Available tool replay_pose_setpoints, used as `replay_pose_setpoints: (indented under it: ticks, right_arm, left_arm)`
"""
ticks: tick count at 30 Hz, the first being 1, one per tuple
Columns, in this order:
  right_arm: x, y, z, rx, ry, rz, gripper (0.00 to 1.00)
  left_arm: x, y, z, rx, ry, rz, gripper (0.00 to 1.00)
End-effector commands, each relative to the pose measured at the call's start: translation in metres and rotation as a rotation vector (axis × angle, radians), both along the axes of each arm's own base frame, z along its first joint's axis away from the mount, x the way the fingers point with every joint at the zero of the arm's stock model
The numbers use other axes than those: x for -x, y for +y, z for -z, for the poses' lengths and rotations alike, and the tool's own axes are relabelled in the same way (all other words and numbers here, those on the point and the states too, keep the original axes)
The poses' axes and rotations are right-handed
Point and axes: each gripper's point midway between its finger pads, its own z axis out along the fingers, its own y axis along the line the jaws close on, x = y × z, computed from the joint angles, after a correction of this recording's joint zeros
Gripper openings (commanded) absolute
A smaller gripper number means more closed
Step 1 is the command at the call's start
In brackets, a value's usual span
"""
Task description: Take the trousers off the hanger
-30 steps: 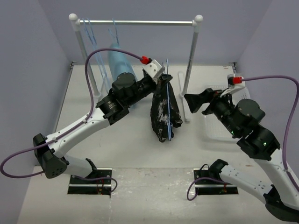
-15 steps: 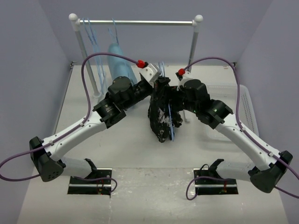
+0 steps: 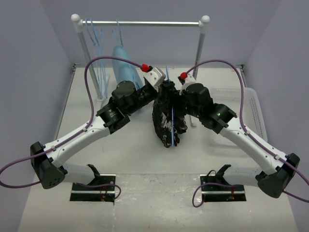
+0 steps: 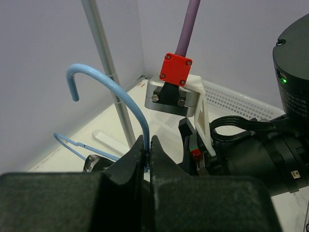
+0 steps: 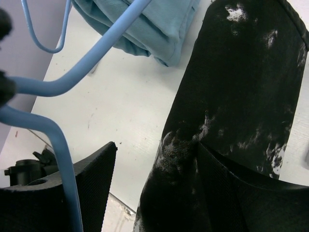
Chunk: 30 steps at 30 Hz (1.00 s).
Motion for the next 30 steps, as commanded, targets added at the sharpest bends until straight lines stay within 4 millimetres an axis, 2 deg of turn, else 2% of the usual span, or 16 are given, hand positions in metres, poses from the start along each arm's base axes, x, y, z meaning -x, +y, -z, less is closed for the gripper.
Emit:
replay_pose_setpoints:
  ticks: [1, 4, 7, 11, 12, 14, 15, 16, 17, 18, 19, 20, 24, 25, 28, 30]
  right_arm:
    - [-0.020, -0.029, 0.021, 0.114, 0.032, 0.168, 0.31]
    - [-0.022, -0.033, 0.026, 0.136, 0.037, 0.185, 0.27]
    - [-0.021, -0.033, 0.015, 0.120, 0.003, 0.173, 0.44]
    - [-0.021, -0.052, -0.025, 0.061, -0.104, 0.217, 0.52]
    - [-0.020, -0.063, -0.044, 0.021, -0.147, 0.234, 0.53]
    - [-0.015, -0.071, -0.062, -0.022, -0.196, 0.222, 0.57]
    - [-0.010, -0.080, -0.080, -0.061, -0.256, 0.208, 0.59]
    - [-0.007, -0.084, -0.086, -0.072, -0.288, 0.195, 0.59]
    - [-0.004, -0.089, -0.083, -0.055, -0.312, 0.170, 0.61]
    - [0.004, -0.097, -0.093, -0.078, -0.352, 0.163, 0.62]
    - [0.007, -0.102, -0.094, -0.071, -0.368, 0.156, 0.63]
    - [0.008, -0.107, -0.087, -0.040, -0.381, 0.153, 0.69]
    - [0.020, -0.127, -0.085, 0.002, -0.443, 0.184, 0.77]
    - [0.022, -0.137, -0.090, 0.004, -0.468, 0.225, 0.80]
    - [0.022, -0.152, -0.093, 0.007, -0.480, 0.311, 0.89]
    - [0.019, -0.159, -0.099, -0.008, -0.483, 0.365, 0.98]
  left_arm:
    - [0.022, 0.030, -0.091, 0.207, -0.191, -0.011, 0.00]
    - [0.022, 0.031, -0.088, 0.206, -0.188, -0.017, 0.00]
    - [0.021, 0.037, -0.084, 0.209, -0.182, -0.044, 0.00]
    - [0.016, 0.047, -0.079, 0.213, -0.181, -0.100, 0.00]
    - [0.017, 0.049, -0.080, 0.210, -0.187, -0.105, 0.00]
    - [0.015, 0.051, -0.081, 0.212, -0.189, -0.116, 0.00]
    - [0.015, 0.051, -0.081, 0.209, -0.190, -0.115, 0.00]
    - [0.016, 0.051, -0.086, 0.214, -0.194, -0.114, 0.00]
    - [0.016, 0.051, -0.089, 0.217, -0.196, -0.112, 0.00]
    - [0.015, 0.051, -0.089, 0.207, -0.196, -0.115, 0.00]
    - [0.013, 0.052, -0.096, 0.216, -0.199, -0.129, 0.00]
    - [0.011, 0.055, -0.096, 0.206, -0.193, -0.143, 0.00]
    - [0.008, 0.062, -0.111, 0.215, -0.217, -0.150, 0.00]
    - [0.006, 0.064, -0.113, 0.216, -0.218, -0.154, 0.00]
    - [0.011, 0.068, -0.122, 0.225, -0.239, -0.131, 0.00]
    - [0.026, 0.061, -0.124, 0.211, -0.283, -0.035, 0.00]
